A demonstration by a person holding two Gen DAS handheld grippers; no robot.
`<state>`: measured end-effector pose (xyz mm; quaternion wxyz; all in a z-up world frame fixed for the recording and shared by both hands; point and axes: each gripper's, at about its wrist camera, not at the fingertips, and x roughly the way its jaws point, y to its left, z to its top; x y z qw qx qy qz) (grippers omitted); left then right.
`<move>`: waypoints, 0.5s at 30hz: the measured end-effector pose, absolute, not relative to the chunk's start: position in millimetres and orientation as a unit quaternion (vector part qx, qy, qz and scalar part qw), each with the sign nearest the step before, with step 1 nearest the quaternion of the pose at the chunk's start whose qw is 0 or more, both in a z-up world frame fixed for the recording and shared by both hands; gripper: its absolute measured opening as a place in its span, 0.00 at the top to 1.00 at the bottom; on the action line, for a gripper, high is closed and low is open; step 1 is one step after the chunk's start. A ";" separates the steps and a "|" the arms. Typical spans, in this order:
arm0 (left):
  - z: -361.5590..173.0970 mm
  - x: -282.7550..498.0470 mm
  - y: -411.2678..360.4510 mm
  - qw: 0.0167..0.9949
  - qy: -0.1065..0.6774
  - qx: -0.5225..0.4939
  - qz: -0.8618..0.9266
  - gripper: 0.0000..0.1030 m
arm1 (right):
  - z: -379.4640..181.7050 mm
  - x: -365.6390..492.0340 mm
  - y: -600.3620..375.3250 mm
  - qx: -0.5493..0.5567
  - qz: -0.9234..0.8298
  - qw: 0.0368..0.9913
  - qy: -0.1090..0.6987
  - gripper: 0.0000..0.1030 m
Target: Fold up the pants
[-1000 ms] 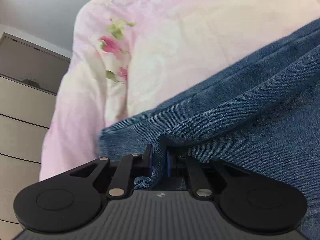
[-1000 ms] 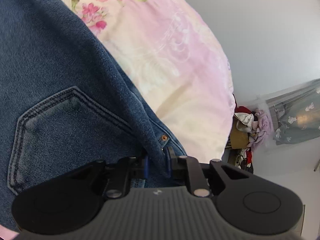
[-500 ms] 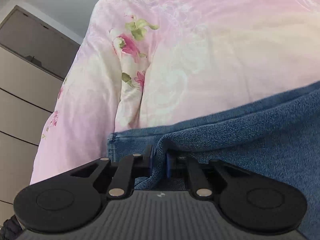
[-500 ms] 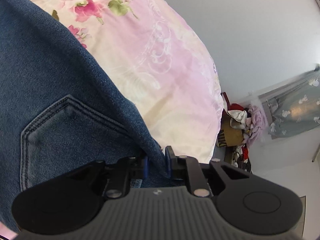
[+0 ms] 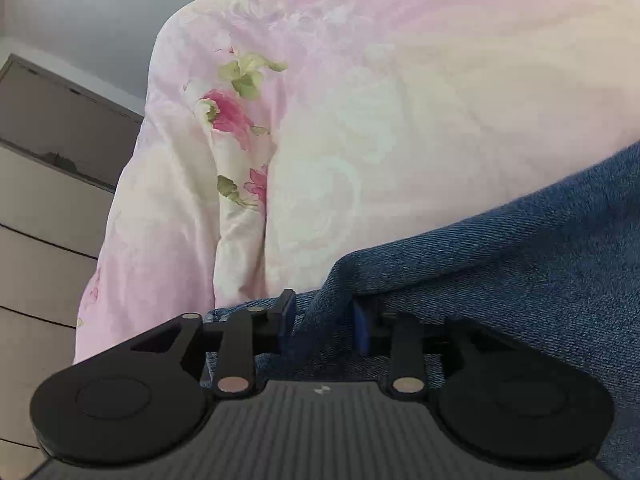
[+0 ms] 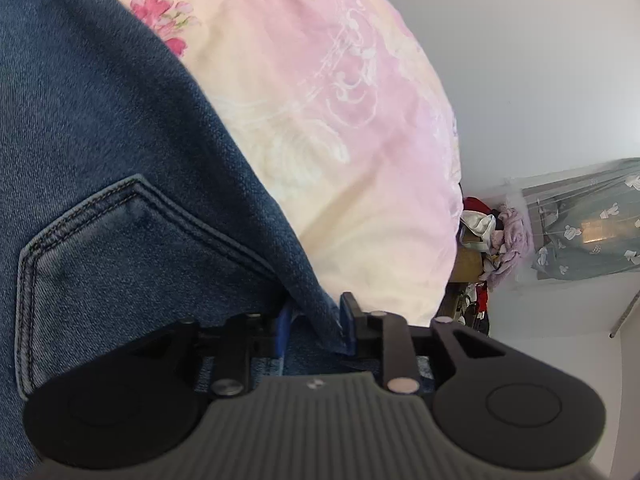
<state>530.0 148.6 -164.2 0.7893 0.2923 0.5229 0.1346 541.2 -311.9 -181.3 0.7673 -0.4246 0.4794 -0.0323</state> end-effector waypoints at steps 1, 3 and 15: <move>-152.6 532.2 157.0 0.797 0.524 0.270 0.130 0.42 | -173.2 538.9 -313.0 -0.416 -0.033 0.779 0.468 0.37; -130.8 533.6 173.4 0.808 0.519 0.242 0.137 0.39 | -156.4 536.1 -317.3 -0.386 -0.047 0.800 0.457 0.29; -54.5 448.8 249.1 0.858 0.477 0.118 0.154 0.39 | -122.5 454.4 -279.8 -0.309 -0.024 0.843 0.439 0.27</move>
